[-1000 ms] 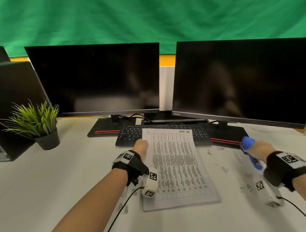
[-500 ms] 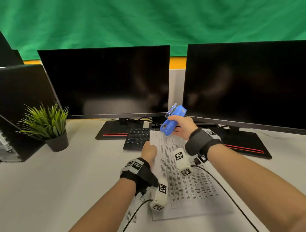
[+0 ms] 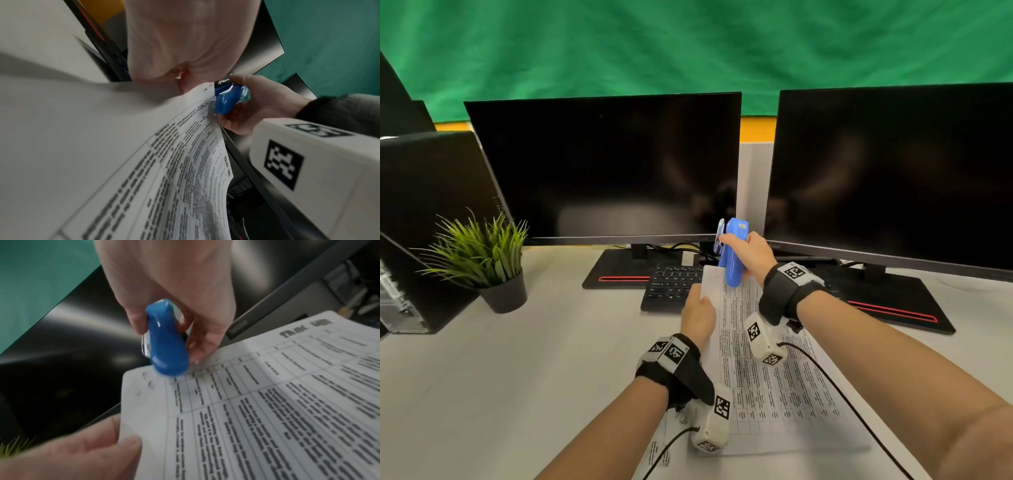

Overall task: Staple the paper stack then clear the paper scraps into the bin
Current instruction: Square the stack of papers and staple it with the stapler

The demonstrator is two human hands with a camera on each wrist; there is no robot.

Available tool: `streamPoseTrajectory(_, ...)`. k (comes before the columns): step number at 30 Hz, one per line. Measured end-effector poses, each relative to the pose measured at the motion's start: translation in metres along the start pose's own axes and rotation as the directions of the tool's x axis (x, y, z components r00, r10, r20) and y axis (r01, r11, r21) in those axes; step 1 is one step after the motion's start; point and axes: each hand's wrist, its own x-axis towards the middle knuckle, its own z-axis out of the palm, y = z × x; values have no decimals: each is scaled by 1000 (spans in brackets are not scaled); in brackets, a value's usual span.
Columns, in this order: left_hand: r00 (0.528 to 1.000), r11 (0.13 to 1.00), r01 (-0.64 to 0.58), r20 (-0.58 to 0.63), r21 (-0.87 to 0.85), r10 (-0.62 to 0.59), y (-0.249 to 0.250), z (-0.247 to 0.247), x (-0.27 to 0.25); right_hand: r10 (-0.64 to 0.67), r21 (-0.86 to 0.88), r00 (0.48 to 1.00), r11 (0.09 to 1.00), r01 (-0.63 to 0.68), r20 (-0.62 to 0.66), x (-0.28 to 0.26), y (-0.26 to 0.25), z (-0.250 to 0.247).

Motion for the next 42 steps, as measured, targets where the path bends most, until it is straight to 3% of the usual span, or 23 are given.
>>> streamPoseTrajectory(2,1000,1000,1,-9,22,-1,1,1,-2,-69,-191,997,979,64,-22,1,-3,5)
streamPoseTrajectory(4,1000,999,-10,-25,45,11,2,1,0,-120,-243,992,964,106,-41,1,-4,12)
streamPoseTrajectory(16,998,995,-52,-30,87,55,-1,0,1,-255,-135,967,957,255,14,0,-13,42)
streamPoseTrajectory(25,991,990,-123,-49,66,126,1,3,-1,-316,-89,948,946,311,-45,1,-15,47)
streamPoseTrajectory(33,992,986,-113,40,-121,119,11,-7,-1,-374,-103,925,925,366,-72,1,-13,50)
streamPoseTrajectory(42,978,978,-206,35,-11,206,19,-17,7,-394,-100,915,917,386,-88,-6,-23,45)
